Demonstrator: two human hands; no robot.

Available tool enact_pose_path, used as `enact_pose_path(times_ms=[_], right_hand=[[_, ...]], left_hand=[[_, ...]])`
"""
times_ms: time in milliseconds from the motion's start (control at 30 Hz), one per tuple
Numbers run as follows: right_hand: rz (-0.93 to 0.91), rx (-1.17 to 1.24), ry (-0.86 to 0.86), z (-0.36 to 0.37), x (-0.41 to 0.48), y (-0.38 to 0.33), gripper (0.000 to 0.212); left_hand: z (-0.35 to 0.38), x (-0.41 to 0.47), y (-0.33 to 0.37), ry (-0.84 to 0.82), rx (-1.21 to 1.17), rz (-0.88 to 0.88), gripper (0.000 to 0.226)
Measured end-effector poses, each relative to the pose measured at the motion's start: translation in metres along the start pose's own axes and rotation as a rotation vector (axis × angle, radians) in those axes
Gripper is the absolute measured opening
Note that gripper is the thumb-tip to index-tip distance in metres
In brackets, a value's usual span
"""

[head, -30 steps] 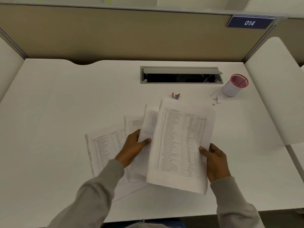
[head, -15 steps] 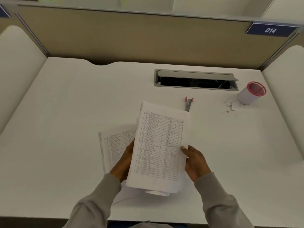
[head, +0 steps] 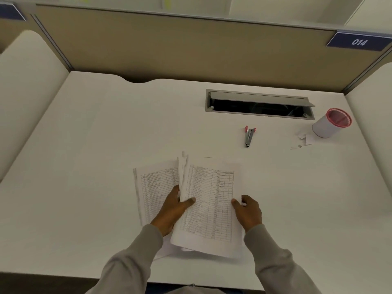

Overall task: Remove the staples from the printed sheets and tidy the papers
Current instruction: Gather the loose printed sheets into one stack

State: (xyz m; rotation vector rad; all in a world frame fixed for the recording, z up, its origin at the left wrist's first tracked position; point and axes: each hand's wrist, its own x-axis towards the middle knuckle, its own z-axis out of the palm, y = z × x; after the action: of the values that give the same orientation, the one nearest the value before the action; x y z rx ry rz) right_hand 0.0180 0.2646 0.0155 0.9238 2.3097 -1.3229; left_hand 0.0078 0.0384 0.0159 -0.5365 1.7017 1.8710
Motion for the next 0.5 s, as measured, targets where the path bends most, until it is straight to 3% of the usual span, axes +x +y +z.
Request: enact_pose_path(times_ms=[100,200,333,500], right_hand=[[-0.075,-0.057,0.019,-0.007,0.0,0.001,0.045],[-0.05,0.102,-0.066,-0.022,0.004,0.003,0.061],[0.16,0.559,-0.265,-0.042,0.002,-0.002,0.054],[0.026,0.517,-0.359,-0.049,-0.002,-0.003,0.04]], left_hand=[[0.002,0.002,-0.002,-0.029,-0.034,0.018,0.061],[0.001,0.006,0.001,-0.057,-0.137,-0.009,0.063],[0.003,0.009,0.001,-0.093,-0.176,-0.016,0.057],[0.012,0.012,0.006,0.007,-0.053,-0.036,0.035]])
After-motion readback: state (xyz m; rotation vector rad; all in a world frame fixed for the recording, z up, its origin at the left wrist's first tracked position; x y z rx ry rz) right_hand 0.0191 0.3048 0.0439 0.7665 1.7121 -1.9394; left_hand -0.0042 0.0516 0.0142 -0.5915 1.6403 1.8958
